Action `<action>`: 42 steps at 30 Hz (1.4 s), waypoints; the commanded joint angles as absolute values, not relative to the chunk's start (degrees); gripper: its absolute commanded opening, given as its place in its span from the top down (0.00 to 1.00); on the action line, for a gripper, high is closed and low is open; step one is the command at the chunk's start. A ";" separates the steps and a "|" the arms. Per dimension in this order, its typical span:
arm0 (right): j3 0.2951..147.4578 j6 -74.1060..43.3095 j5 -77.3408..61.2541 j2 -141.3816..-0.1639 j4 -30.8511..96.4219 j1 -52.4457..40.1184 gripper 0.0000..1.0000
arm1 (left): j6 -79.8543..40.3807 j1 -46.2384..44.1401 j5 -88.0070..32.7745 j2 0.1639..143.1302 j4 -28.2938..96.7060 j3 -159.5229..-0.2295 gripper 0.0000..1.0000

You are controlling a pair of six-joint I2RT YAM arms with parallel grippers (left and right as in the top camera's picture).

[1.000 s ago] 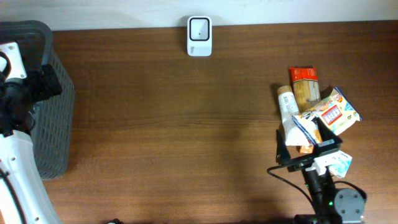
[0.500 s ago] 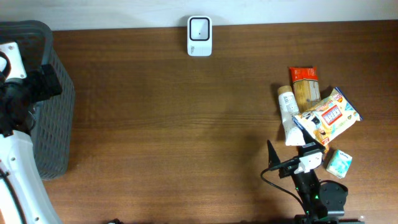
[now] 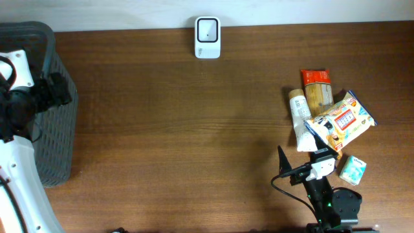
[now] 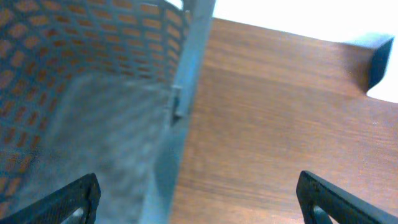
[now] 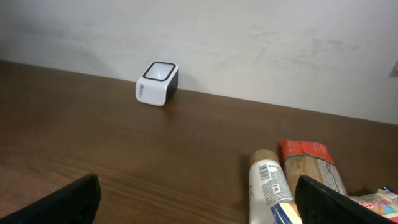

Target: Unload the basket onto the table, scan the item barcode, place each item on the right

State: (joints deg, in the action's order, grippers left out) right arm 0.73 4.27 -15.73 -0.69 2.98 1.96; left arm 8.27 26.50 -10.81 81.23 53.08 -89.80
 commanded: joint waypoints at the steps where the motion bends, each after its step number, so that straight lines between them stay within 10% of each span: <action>1: 0.32 4.08 -15.86 -0.51 3.05 2.33 0.01 | 5.15 25.19 -21.89 80.36 53.17 -89.27 0.01; 21: 0.32 4.08 -15.86 -0.51 3.05 2.33 0.01 | 4.14 9.76 -6.35 2.26 -4.08 -0.43 0.01; 42: 0.32 4.08 -15.86 -0.51 3.05 2.33 0.01 | 4.12 9.76 -1.04 0.30 4.75 -0.51 0.01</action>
